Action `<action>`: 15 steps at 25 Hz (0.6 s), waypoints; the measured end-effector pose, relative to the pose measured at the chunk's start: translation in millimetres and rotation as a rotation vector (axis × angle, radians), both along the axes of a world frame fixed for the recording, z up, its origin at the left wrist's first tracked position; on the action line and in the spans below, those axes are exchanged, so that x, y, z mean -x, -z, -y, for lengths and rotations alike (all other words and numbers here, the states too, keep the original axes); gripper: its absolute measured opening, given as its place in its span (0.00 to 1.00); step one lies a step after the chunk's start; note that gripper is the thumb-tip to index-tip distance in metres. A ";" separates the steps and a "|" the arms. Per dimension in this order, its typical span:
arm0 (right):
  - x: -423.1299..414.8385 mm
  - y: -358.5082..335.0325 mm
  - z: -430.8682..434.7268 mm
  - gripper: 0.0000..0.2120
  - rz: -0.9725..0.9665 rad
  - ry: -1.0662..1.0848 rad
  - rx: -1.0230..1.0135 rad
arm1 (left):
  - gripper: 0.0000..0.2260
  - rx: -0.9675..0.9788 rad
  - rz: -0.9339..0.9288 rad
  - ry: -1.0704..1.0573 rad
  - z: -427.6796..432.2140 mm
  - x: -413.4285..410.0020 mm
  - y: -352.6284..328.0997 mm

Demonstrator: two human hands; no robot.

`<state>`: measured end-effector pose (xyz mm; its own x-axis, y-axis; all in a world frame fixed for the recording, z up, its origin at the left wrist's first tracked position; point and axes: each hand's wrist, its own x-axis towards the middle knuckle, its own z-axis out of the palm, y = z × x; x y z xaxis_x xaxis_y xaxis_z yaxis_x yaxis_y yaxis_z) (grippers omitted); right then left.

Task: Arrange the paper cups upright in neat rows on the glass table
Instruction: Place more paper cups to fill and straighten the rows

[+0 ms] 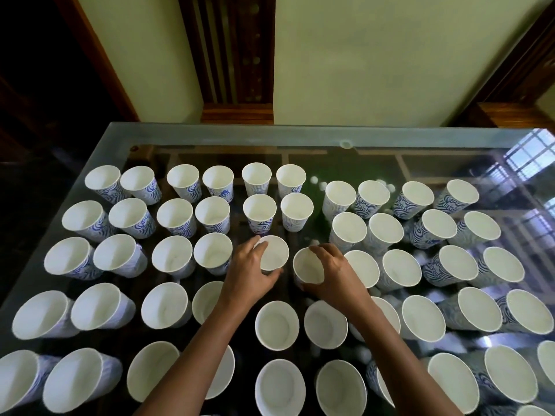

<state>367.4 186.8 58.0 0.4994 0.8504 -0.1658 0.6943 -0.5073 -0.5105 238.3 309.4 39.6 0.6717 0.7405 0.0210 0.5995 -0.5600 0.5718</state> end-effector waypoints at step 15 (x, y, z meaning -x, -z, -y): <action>3.5 -7.0 3.2 0.39 -0.002 0.008 -0.016 | 0.31 0.094 -0.007 0.054 9.7 5.9 -6.1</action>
